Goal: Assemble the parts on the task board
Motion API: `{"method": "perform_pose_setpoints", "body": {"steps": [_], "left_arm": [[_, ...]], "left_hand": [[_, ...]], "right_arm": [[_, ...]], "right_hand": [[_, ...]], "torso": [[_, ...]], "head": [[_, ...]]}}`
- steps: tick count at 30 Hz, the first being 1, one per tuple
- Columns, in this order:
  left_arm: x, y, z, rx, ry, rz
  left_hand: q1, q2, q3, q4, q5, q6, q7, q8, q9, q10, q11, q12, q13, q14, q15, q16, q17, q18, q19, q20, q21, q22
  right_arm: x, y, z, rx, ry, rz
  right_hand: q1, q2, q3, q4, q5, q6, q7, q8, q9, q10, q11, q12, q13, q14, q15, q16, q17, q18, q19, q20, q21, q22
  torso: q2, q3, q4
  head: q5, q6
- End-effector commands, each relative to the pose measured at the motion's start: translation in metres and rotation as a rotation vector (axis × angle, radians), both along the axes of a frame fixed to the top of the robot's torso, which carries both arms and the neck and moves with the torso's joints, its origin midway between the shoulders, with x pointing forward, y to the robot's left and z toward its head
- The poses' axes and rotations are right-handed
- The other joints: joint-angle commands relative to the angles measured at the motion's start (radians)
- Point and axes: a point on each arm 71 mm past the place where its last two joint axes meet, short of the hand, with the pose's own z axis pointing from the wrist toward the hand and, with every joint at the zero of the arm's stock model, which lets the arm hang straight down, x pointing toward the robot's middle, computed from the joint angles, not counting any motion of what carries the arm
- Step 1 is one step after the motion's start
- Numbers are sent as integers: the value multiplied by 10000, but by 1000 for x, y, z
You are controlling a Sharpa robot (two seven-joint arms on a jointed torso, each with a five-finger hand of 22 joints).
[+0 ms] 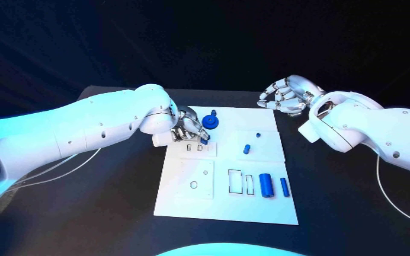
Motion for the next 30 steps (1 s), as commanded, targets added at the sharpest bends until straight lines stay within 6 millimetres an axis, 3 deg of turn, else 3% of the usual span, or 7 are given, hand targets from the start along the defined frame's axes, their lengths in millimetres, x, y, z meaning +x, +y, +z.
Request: {"method": "perform_pose_setpoints", "body": {"steps": [1, 11, 18, 30], "left_arm": [[1, 0, 1, 906, -1071, -454], [-3, -1, -2, 1913, -1745, -1125], [-5, -2, -4, 2115, -1683, -1368], [-8, -3, -7, 2003, -1160, -1521]], "left_hand": [[-68, 33, 1909, -1971, 53, 431, -382, 66, 17, 10, -42, -67, -34, 866, -69, -41, 1920, -91, 3, -95, 47, 1060], [-61, 18, 1912, -1993, 79, 444, -391, 79, 33, -19, -52, -108, -99, 863, -79, -46, 1910, -89, -4, -100, 44, 1050], [-59, 17, 1913, -1997, 83, 447, -393, 82, 36, -23, -54, -115, -110, 860, -81, -50, 1900, -89, -3, -102, 45, 1051], [-55, 18, 1916, -2003, 95, 457, -398, 89, 45, -33, -59, -138, -145, 859, -87, -53, 1896, -90, -2, -106, 46, 1053]], "right_arm": [[0, 1, 0, -103, -1, 152], [0, 0, 0, -111, -36, 145], [0, -1, 0, -98, -25, 114], [0, -1, -1, -98, 7, 117]], "right_hand": [[-5, -88, 39, 4, 49, -84, -8, 44, 8, -18, -21, -34, -6, 648, -49, -49, 986, 123, -49, -26, -54, 1422], [-20, -90, 48, 13, 59, -89, -6, 44, 10, -19, -18, -37, -10, 649, -48, -47, 990, 120, -43, -26, -44, 1427], [-20, -90, 48, 13, 59, -89, -6, 44, 10, -19, -18, -37, -10, 649, -48, -47, 990, 120, -43, -26, -44, 1427], [-53, -105, 66, 19, 73, -97, -3, 46, 16, -16, -16, -39, -12, 648, -46, -54, 981, 122, -45, -25, -56, 1425]], "torso": [[-1, -4, 0], [-10, 11, -32], [10, 0, -19], [13, -9, -12]], "head": [[8, -36], [60, -38], [69, -8], [67, -67]]}}
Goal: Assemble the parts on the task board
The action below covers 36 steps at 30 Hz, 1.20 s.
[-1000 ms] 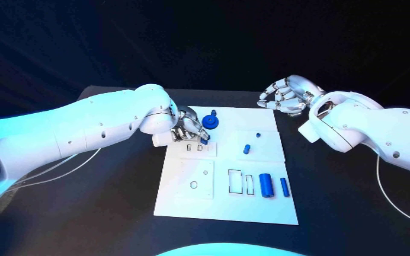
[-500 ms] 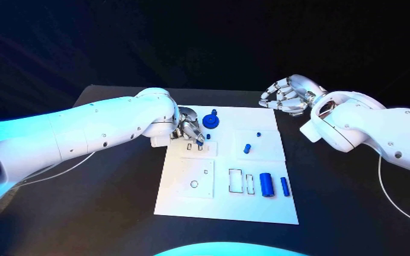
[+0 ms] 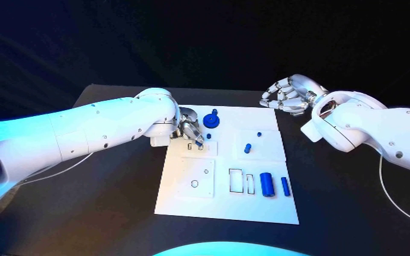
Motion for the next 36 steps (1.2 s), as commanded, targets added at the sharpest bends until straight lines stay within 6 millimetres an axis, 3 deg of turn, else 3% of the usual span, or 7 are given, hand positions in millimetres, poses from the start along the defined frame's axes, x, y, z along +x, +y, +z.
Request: {"method": "perform_pose_setpoints", "body": {"steps": [1, 16, 32, 36], "left_arm": [[-4, -1, -3, 69, 428, -216], [-5, 0, -4, -38, 643, -157], [-6, 0, -5, 71, 764, -291], [-7, 1, -5, 113, 839, -344]], "left_hand": [[31, 105, 1932, -1965, 58, 393, -337, 50, 21, -30, -62, -79, -28, 860, -88, -53, 1899, -90, -2, -36, 46, 1047], [31, 107, 1933, -1966, 63, 397, -339, 52, 25, -39, -64, -94, -52, 857, -91, -57, 1889, -86, -12, -38, 41, 1032], [29, 110, 1934, -1968, 74, 405, -344, 55, 35, -46, -69, -119, -86, 855, -98, -61, 1882, -87, -10, -42, 43, 1036], [27, 110, 1931, -1968, 75, 406, -346, 54, 39, -57, -71, -137, -113, 857, -99, -58, 1888, -88, -9, -45, 44, 1039]], "right_arm": [[0, 1, 0, -69, 10, 169], [0, 2, 0, -95, 35, 209], [-1, 3, 0, -100, 47, 230], [-1, 3, 0, -102, 48, 225]], "right_hand": [[-12, -65, 67, 20, 35, -97, -3, 46, 8, -16, -16, -39, -13, 648, -46, -54, 984, 121, -45, -25, -57, 1419], [-27, -79, 72, 21, 37, -98, -2, 49, 12, -8, -15, -32, -5, 650, -45, -50, 991, 120, -42, -25, -54, 1422], [-49, -84, 82, 25, 41, -95, -3, 54, 16, -7, -15, -34, -8, 651, -44, -50, 993, 120, -41, -24, -56, 1422], [-49, -84, 82, 25, 41, -95, -3, 54, 16, -7, -15, -34, -8, 651, -44, -50, 993, 120, -41, -24, -56, 1422]], "torso": [[4, -8, 0], [10, -7, 0], [7, -5, -10], [4, -7, -11]], "head": [[-7, -19], [8, -40], [-50, -200], [-32, -194]]}}
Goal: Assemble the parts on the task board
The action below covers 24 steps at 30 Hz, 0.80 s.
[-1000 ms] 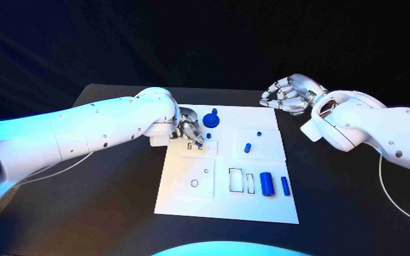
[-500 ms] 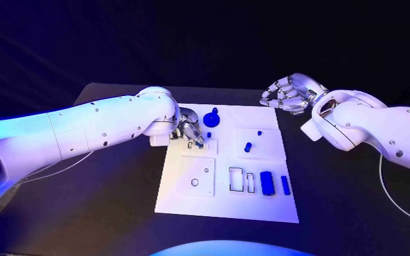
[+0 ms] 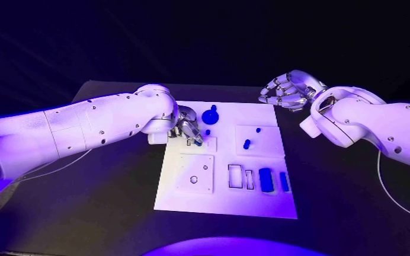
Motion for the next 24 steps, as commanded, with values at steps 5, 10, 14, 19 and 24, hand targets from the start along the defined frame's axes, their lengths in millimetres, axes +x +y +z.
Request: {"method": "perform_pose_setpoints", "body": {"steps": [5, 10, 14, 19, 24], "left_arm": [[-3, 0, -3, 135, 401, -198], [-2, 1, -4, 133, 491, -203], [-2, 0, -4, 139, 508, -214], [-1, -1, -4, 158, 520, -217], [-1, -2, -4, 233, 580, -292]], "left_hand": [[-2, 82, 1932, -1968, 37, 405, -345, 34, 11, -17, -34, -70, -38, 821, -64, -59, 1890, -88, -8, -47, 44, 1042], [2, 85, 1935, -1973, 41, 406, -348, 33, 15, -12, -37, -72, -37, 818, -67, -63, 1881, -89, -4, -49, 46, 1049], [2, 85, 1935, -1973, 41, 406, -348, 33, 15, -12, -37, -72, -37, 818, -67, -63, 1881, -89, -4, -49, 46, 1049], [3, 86, 1934, -1977, 44, 409, -350, 33, 19, 3, -39, -64, -21, 820, -70, -60, 1887, -86, -16, -51, 40, 1033], [-127, 146, 1754, -1841, -28, 462, -380, 53, 63, 42, -57, -98, -66, 819, -78, -64, 1878, -88, -16, -54, 36, 1040]], "right_arm": [[-1, 1, 0, -92, 7, 166], [-1, 1, 0, -95, 6, 168], [-1, 1, 0, -93, 2, 170], [-1, 1, 0, -92, 0, 167], [-1, 1, 0, -105, -6, 159]], "right_hand": [[-49, -85, 57, 0, 42, -95, -3, 54, 9, -7, -15, -34, -8, 651, -44, -50, 987, 120, -41, -24, -56, 1427], [-49, -85, 57, 0, 42, -95, -3, 54, 9, -7, -15, -34, -8, 651, -44, -50, 987, 120, -41, -24, -56, 1427], [-49, -85, 57, 0, 42, -95, -3, 54, 9, -7, -15, -34, -8, 651, -44, -50, 987, 120, -41, -24, -56, 1427], [-49, -85, 57, 0, 42, -95, -3, 54, 9, -7, -15, -34, -8, 651, -44, -50, 987, 120, -41, -24, -56, 1427], [-49, -85, 57, 0, 42, -95, -3, 54, 9, -7, -15, -34, -8, 651, -44, -50, 987, 120, -41, -24, -56, 1427]], "torso": [[-3, -2, 10], [-2, -5, 9], [-1, -2, 16], [1, 0, 10], [-11, 8, 16]], "head": [[4, -10], [5, -10], [-2, -20], [6, -40], [18, -71]]}}
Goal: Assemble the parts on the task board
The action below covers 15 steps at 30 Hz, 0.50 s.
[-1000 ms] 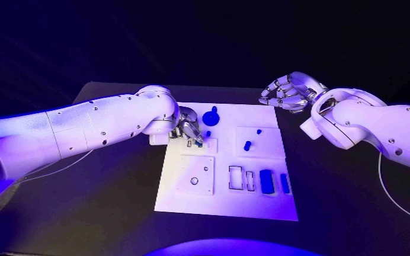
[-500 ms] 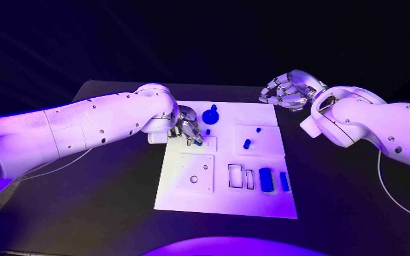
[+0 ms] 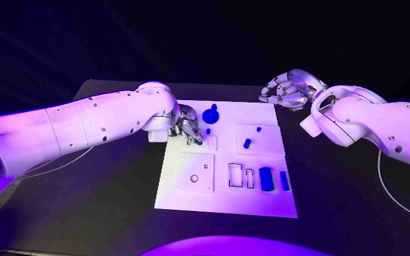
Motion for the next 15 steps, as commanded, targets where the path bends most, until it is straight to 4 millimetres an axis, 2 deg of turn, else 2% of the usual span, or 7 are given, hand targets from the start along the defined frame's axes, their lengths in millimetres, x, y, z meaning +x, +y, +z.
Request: {"method": "perform_pose_setpoints", "body": {"steps": [1, 15], "left_arm": [[-3, -2, -5, 211, 388, -249], [-4, -7, -6, 377, 569, -506]], "left_hand": [[-109, 126, 1732, -1826, -10, 464, -383, 62, 69, 49, -62, -55, -7, 824, -82, -58, 1893, -89, -16, -56, 35, 1042], [-249, 265, 1386, -1631, -106, 568, -467, 64, 115, 180, -126, -18, 62, 841, -125, -31, 1948, -96, 0, -70, 28, 1069]], "right_arm": [[-1, 1, 0, -96, -13, 159], [-1, 2, 0, -99, -21, 174]], "right_hand": [[-49, -85, 57, 0, 42, -95, -3, 55, 11, -7, -15, -34, -9, 651, -45, -50, 989, 121, -41, -24, -56, 1421], [-49, -85, 57, 0, 42, -95, -3, 55, 11, -7, -15, -34, -9, 651, -45, -50, 989, 121, -41, -24, -56, 1421]], "torso": [[-8, 9, 1], [-2, 3, -8]], "head": [[11, -22], [3, -45]]}}
